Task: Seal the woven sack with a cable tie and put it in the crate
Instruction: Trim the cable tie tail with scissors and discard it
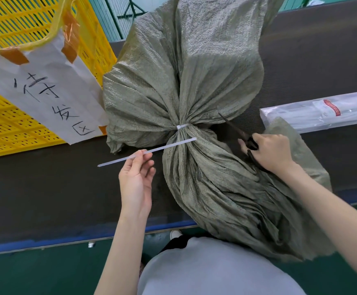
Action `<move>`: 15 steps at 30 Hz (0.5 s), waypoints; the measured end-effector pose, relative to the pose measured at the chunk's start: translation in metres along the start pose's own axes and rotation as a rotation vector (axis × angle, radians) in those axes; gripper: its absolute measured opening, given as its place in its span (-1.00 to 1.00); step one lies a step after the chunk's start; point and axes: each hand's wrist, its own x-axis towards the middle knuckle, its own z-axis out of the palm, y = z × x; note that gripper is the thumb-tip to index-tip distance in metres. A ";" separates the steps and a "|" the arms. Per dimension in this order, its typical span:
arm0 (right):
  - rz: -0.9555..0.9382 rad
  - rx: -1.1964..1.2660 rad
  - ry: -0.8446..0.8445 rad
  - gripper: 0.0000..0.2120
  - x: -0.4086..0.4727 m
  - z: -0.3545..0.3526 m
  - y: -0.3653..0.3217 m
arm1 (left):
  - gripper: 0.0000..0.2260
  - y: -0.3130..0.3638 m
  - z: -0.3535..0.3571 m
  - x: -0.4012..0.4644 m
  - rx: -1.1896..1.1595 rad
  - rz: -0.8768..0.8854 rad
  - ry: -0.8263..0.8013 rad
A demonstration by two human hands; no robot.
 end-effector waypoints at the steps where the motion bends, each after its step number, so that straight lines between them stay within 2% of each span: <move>1: 0.052 0.001 -0.028 -0.51 -0.006 0.002 0.005 | -0.89 -0.002 0.003 -0.001 0.008 -0.009 -0.008; 5: 0.309 0.019 -0.144 -0.45 -0.029 0.000 0.016 | -0.88 -0.008 0.013 -0.004 0.027 -0.028 -0.040; 10: 0.753 0.024 -0.424 -0.48 -0.048 -0.006 0.021 | -0.88 -0.016 0.024 -0.005 0.046 -0.040 -0.070; 13: 0.858 0.043 -0.508 -0.46 -0.055 -0.006 0.014 | -0.88 -0.020 0.029 -0.006 0.068 -0.047 -0.081; 15: 0.887 0.060 -0.490 -0.45 -0.053 -0.008 0.010 | -0.88 -0.022 0.031 -0.005 0.081 -0.049 -0.090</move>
